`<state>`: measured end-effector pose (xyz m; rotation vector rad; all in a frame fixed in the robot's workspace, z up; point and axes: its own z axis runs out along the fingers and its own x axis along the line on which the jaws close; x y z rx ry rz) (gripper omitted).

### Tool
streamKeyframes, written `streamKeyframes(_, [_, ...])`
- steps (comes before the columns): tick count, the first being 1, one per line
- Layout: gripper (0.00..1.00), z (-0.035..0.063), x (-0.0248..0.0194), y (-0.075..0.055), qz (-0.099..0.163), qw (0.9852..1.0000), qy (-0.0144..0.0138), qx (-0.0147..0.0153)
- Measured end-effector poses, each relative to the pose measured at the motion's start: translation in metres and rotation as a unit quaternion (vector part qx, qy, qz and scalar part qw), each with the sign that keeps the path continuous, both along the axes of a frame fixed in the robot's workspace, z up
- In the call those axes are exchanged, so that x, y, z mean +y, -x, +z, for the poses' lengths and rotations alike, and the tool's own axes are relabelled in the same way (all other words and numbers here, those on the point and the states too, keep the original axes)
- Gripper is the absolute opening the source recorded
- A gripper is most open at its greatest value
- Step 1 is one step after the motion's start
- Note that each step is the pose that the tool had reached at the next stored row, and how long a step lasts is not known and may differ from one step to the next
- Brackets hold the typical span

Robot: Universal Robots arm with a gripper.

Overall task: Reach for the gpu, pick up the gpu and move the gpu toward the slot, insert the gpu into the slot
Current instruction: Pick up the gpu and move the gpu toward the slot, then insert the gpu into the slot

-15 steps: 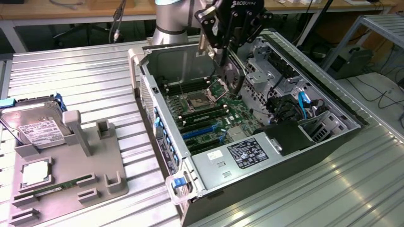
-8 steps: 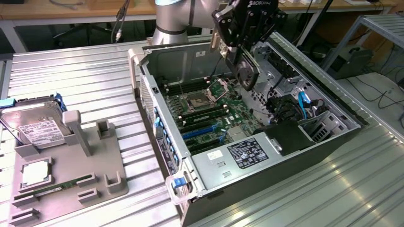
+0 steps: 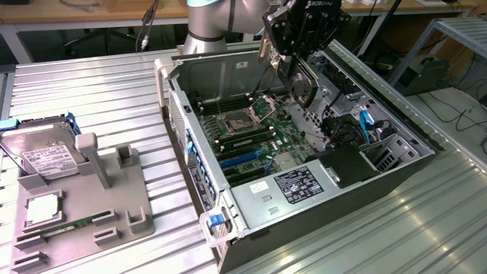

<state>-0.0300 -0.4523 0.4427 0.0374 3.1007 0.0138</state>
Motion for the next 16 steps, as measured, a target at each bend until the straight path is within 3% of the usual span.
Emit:
streamKeyframes(2, [0.27, -0.0001, 0.0082, -0.001, 0.000, 1.0000, 0.0014, 0.0000])
streamKeyframes(9, [0.27, -0.0013, 0.0210, -0.002, 0.000, 1.0000, 0.0025, 0.0000])
streamKeyframes(16, [0.27, -0.0013, 0.0219, -0.003, 0.000, 1.0000, 0.0026, 0.0000])
